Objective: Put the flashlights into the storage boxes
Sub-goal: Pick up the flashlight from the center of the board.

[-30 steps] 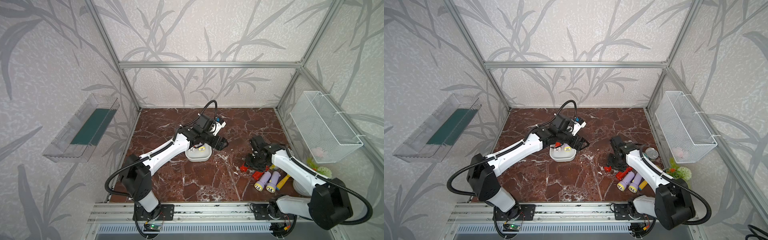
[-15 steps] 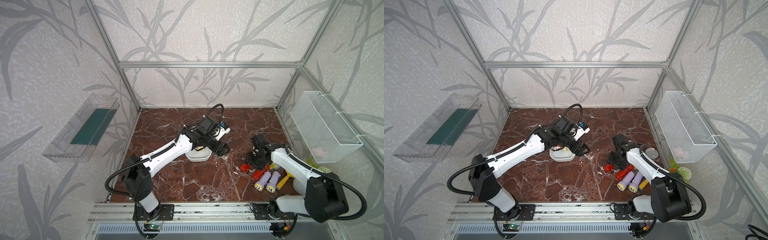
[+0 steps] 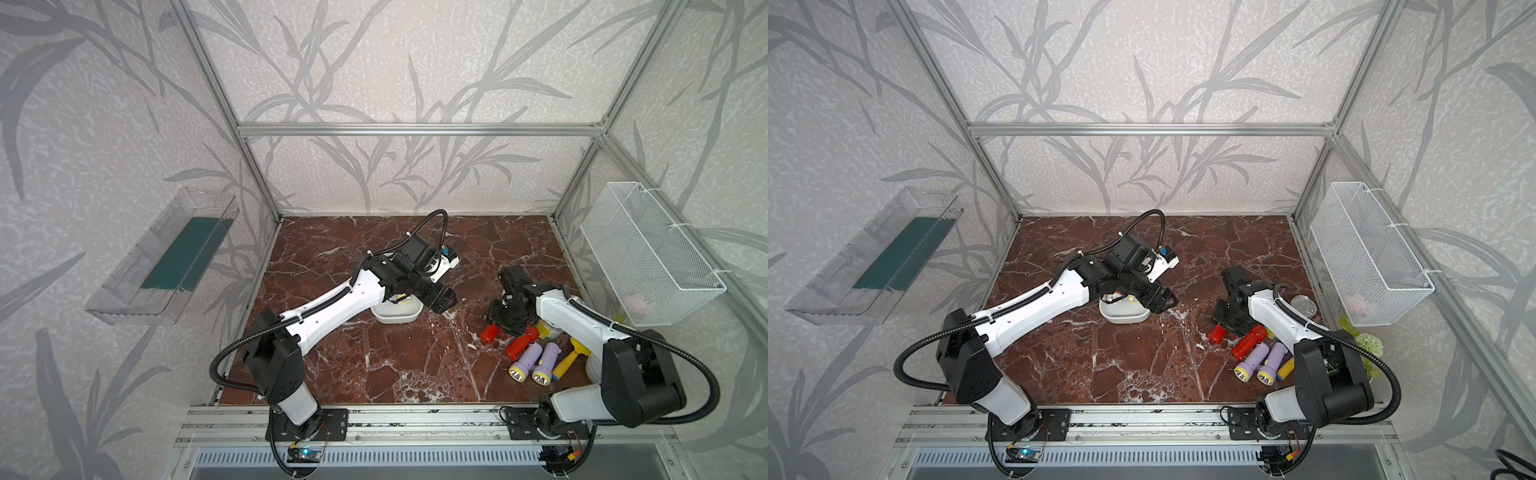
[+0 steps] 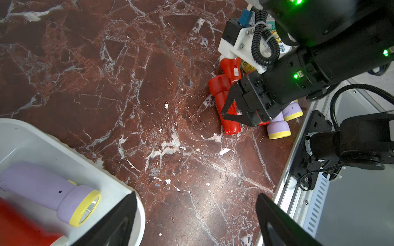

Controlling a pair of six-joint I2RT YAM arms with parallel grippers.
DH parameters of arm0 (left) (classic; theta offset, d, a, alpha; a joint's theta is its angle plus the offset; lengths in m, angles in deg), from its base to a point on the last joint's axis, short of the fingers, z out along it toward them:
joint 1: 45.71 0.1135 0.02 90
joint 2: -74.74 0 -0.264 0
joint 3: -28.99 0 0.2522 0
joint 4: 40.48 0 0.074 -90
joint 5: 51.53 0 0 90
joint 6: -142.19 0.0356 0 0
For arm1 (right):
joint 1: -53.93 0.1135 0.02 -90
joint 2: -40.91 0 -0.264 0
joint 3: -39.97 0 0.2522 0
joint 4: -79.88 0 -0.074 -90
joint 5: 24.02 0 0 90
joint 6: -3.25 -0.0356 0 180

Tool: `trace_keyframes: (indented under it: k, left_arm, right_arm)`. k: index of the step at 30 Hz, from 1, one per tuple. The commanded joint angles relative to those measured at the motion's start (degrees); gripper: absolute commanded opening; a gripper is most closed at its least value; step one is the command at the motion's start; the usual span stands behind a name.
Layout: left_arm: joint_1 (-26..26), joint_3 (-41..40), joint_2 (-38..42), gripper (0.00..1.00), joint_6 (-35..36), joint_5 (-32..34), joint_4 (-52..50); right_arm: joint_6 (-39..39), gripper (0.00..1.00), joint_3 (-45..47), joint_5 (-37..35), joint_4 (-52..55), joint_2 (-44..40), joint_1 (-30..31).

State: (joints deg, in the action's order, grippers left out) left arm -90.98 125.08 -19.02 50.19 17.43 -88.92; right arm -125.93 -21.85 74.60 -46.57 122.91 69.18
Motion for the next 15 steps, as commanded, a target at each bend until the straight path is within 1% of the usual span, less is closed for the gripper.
trace_keyframes:
  k: [1, 15]
  left_arm:
    - [-0.08, -0.71, 2.01, 0.90, 1.96, 1.34, 0.00]
    - [0.10, -1.33, 2.60, 0.90, 2.20, 3.24, 0.46]
  right_arm:
    - [0.64, 0.57, -1.52, -0.36, -0.48, 1.24, -0.30]
    - [1.83, 0.56, -3.98, 0.61, -1.81, 7.16, -0.38]
